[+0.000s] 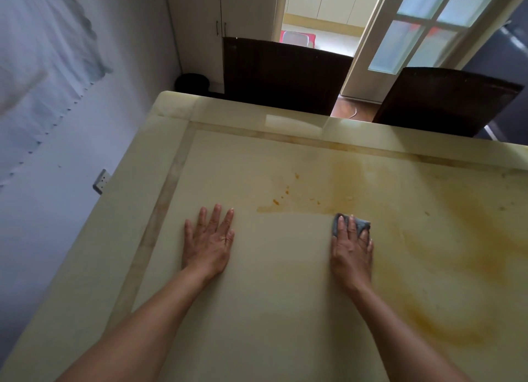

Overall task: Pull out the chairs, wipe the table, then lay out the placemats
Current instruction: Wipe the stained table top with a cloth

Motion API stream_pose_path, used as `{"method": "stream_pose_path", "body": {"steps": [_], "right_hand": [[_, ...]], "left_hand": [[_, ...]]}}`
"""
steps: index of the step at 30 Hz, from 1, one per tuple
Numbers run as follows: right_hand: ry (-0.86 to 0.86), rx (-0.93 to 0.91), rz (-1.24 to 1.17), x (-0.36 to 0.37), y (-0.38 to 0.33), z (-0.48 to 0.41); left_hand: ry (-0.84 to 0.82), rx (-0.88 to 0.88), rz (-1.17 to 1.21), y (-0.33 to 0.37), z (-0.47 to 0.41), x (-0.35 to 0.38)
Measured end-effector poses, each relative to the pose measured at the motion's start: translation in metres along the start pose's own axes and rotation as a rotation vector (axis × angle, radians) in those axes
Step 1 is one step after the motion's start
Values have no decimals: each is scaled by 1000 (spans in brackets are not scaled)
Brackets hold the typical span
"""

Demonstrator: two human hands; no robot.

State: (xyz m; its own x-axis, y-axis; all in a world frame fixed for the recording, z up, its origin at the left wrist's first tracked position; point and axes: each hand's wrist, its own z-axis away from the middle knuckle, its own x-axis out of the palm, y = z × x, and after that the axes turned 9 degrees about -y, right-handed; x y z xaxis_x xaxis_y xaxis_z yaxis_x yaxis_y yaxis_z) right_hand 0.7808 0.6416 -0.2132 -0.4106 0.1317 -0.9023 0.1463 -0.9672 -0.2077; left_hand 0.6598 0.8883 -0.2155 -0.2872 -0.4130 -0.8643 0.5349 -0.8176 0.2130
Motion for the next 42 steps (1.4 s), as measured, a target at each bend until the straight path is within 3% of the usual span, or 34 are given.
{"method": "stream_pose_path", "body": {"steps": [3, 8, 12, 18, 30, 38, 42], "right_hand": [[4, -102, 43, 12, -32, 10], [-110, -437, 90, 32, -117, 28], [-196, -537, 82, 31, -164, 8], [-158, -476, 99, 16, -158, -33], [-20, -95, 71, -45, 5, -95], [54, -12, 6, -37, -11, -89], [25, -135, -36, -13, -57, -62]], "left_hand": [[13, 11, 15, -1, 1, 1], [7, 22, 28, -2, -1, 1], [9, 2, 17, -1, -3, 2], [4, -10, 6, -1, -7, 4], [30, -16, 35, -1, -9, 7], [-14, -32, 8, 19, -60, -30], [-25, -52, 22, 19, -67, -23]]}}
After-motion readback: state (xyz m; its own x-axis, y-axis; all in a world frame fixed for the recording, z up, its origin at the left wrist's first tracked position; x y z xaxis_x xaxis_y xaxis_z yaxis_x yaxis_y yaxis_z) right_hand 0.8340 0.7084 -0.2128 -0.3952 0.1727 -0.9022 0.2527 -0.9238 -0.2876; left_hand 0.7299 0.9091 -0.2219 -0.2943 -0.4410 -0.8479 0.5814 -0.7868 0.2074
